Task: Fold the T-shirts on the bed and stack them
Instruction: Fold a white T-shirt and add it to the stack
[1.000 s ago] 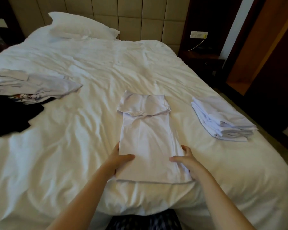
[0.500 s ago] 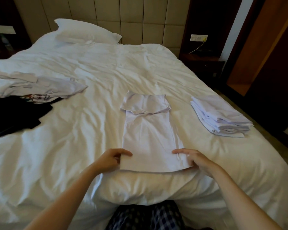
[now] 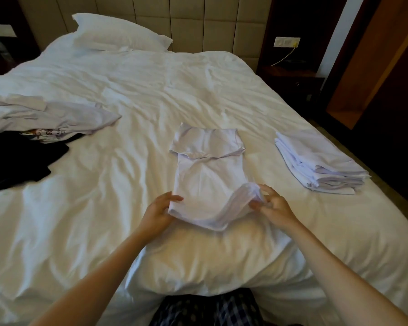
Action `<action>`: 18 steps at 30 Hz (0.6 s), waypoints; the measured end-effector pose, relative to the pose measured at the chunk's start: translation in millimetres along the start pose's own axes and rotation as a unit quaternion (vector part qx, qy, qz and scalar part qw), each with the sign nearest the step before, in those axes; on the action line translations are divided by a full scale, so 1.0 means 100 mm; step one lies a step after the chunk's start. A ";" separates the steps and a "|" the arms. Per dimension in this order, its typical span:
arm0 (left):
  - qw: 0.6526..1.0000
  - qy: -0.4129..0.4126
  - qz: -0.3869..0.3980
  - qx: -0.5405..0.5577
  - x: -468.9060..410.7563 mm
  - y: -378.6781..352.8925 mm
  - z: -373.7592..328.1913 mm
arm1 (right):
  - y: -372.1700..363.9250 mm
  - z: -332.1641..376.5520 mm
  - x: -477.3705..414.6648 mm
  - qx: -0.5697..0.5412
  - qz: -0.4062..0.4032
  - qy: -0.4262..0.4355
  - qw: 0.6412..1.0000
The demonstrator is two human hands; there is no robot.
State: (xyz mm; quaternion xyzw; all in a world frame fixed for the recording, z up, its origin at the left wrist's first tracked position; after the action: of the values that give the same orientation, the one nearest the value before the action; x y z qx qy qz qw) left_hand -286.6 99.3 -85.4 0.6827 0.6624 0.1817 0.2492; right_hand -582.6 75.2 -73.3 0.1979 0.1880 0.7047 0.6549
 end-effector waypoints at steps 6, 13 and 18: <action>0.985 0.160 -0.025 0.055 -0.42 -0.01 0.09 | -0.04 -0.15 -0.28 -0.093 -0.111 -0.100 0.984; 0.976 0.203 -0.049 -0.057 -0.61 -0.09 0.11 | -0.07 -0.12 -0.39 -0.054 -0.194 -0.036 0.979; 0.977 0.162 -0.103 -0.092 -0.65 -0.03 0.03 | -0.09 -0.18 -0.47 -0.037 -0.153 -0.078 0.984</action>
State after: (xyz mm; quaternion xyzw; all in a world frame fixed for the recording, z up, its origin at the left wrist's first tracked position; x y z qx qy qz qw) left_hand -291.1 34.1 -84.3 0.5466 0.7413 0.3230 0.2175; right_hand -581.6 29.0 -94.4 0.1969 0.1387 0.5848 0.7746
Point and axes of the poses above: each hand's wrist, its own x-axis away from the middle knuckle, its own y-axis out of the back of the hand, z = x × y, the point moved 5 cm from there along -x, towards the middle knuckle
